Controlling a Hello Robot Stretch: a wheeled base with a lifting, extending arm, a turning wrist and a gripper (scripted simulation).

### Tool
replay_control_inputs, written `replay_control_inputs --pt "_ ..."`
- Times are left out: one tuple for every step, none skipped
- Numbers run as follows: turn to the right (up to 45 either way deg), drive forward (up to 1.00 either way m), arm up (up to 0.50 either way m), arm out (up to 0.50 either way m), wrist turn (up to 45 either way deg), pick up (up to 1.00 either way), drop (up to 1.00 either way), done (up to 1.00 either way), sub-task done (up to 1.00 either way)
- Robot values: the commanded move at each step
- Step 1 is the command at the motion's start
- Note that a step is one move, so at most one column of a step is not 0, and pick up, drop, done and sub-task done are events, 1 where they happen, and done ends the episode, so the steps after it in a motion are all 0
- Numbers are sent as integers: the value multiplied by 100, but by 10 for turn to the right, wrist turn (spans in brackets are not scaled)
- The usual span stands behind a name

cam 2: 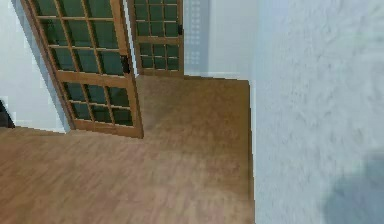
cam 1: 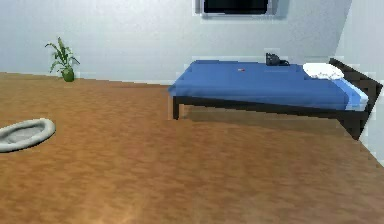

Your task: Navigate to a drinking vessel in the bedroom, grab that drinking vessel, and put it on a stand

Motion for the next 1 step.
replay_control_inputs --pt "120 0 0 0 0 0 0 0 0"
